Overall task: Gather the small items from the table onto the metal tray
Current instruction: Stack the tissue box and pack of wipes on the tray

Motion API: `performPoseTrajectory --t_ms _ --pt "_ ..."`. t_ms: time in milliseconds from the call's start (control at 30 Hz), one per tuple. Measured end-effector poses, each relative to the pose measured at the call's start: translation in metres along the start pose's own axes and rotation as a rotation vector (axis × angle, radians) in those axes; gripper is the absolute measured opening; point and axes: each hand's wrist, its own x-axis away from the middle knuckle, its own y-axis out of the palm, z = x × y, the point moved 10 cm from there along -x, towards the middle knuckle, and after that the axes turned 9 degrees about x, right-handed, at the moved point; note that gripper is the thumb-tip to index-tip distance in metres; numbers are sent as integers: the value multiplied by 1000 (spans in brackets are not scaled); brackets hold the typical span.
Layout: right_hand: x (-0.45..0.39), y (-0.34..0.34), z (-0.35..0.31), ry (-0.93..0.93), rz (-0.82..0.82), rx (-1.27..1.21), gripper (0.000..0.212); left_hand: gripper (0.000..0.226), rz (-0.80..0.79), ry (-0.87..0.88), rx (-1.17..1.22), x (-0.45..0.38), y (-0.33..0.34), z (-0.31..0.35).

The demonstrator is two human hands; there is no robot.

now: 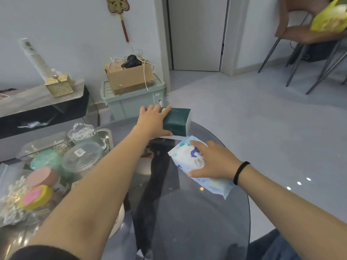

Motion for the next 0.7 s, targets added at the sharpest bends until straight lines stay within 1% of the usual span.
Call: performPoseTrajectory --t_ms 67,133,167,233,267,300,367,533,600,700 --pt "-3 4 -4 -79 -40 10 94 102 1 2 -122 -7 -11 3" --pt "-2 6 -7 -126 -73 72 96 105 -45 -26 -114 -11 -9 -1" --pt "-2 6 -8 -130 -86 95 97 105 -72 -51 -28 -10 -3 -6" --pt "0 4 -7 -117 -94 82 96 103 -138 -124 277 -6 12 -15" --pt "0 2 -8 -116 -81 57 94 101 -153 -150 382 -1 17 -17" --pt "0 0 -7 -115 -69 25 92 98 -144 -169 430 2 19 -19" --pt "-1 -4 -7 -114 -48 -27 90 97 -91 -206 449 14 16 -24" --pt "6 -11 -12 -114 -9 -71 93 100 134 -301 599 66 -24 -49" --pt "10 -15 -21 -131 -15 -111 93 101 156 -287 544 94 -48 -56" --pt "18 -24 -43 -162 -5 -150 93 103 112 -280 507 145 -69 -65"
